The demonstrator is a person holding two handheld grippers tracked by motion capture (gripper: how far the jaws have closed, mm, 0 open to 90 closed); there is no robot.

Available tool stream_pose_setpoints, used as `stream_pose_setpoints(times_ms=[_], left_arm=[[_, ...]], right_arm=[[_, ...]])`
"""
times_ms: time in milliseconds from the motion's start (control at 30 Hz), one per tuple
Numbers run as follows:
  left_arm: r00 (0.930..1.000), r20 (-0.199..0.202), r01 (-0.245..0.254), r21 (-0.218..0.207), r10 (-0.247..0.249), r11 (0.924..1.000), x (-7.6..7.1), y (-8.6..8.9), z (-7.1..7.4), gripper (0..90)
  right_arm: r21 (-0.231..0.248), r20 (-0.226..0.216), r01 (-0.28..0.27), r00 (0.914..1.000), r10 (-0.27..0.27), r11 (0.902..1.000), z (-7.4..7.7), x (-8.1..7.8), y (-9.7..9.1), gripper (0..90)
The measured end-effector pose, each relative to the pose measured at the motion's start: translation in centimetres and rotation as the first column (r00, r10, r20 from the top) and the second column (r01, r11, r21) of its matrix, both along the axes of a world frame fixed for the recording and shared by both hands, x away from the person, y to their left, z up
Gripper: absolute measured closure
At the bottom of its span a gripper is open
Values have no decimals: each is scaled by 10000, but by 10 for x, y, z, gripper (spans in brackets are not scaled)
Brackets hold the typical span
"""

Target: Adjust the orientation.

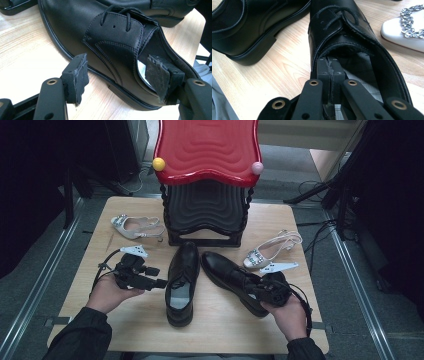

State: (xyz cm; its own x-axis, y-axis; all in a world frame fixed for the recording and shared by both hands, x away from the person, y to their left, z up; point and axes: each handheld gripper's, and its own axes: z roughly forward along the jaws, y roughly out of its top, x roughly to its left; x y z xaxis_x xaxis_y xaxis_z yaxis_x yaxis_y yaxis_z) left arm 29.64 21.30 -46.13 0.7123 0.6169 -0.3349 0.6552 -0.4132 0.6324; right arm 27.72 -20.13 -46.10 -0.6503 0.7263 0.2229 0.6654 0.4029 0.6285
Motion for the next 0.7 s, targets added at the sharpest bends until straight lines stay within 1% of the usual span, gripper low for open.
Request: stream_pose_setpoints(times_ms=[200,400,700], left_arm=[[10000,37,-84,13,84,10000,-1,2,0,346],[9999,15,-133,-29,133,9999,-3,4,0,346],[9997,28,-233,15,233,9997,-7,7,0,346]], right_arm=[[92,-150,-26,9999,27,10000,1,0,1,900],[78,-160,-444,9989,445,9990,3,-1,10,900],[195,-189,-854,9961,858,9962,2,0,22,900]])
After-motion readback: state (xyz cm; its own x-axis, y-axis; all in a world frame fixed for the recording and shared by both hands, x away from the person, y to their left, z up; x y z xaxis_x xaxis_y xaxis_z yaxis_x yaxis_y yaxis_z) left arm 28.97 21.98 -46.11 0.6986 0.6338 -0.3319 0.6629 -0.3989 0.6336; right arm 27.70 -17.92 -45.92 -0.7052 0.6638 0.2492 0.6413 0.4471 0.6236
